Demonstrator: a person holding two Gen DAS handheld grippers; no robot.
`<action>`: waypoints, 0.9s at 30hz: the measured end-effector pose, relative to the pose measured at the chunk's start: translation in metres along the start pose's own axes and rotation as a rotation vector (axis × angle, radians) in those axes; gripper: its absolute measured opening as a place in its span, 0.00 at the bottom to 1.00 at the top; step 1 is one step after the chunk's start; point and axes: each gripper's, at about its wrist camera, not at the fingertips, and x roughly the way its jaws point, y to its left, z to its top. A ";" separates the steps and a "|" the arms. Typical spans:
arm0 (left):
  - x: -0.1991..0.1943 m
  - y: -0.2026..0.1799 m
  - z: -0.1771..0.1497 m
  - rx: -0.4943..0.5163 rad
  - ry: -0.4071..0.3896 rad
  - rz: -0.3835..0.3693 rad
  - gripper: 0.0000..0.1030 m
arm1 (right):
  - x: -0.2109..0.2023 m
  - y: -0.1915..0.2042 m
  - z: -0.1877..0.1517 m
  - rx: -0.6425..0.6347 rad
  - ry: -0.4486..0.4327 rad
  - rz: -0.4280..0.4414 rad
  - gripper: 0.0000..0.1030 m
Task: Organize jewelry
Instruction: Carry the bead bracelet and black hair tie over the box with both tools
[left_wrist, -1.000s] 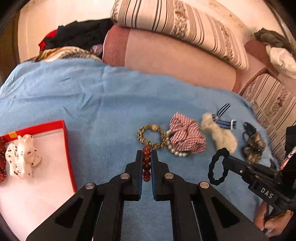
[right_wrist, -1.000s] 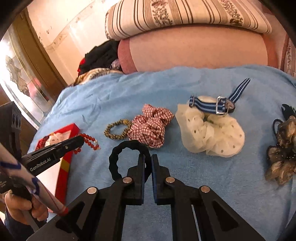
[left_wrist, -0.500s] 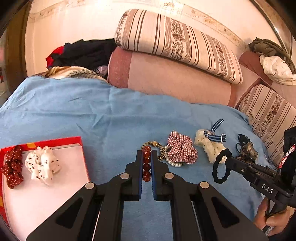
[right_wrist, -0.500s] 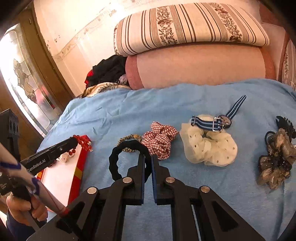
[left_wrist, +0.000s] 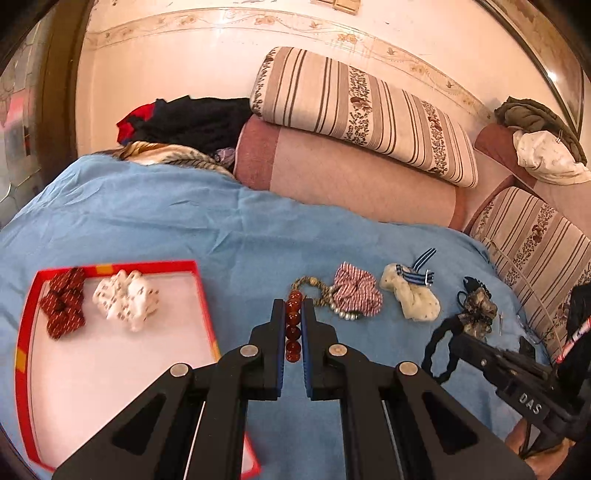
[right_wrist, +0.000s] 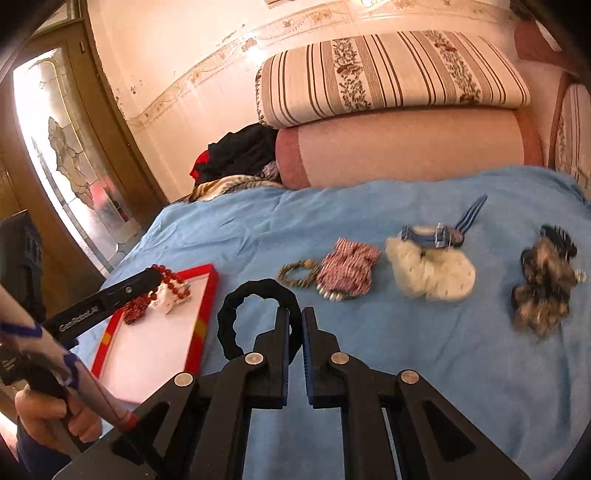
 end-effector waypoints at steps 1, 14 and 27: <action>-0.004 0.002 -0.003 -0.007 -0.001 0.002 0.07 | -0.002 0.002 -0.005 0.012 0.003 0.004 0.07; -0.042 0.037 -0.017 -0.057 -0.036 0.023 0.07 | -0.028 0.033 -0.031 0.036 0.013 0.000 0.07; -0.064 0.120 -0.025 -0.137 -0.054 0.119 0.07 | -0.002 0.092 -0.038 -0.041 0.067 0.039 0.07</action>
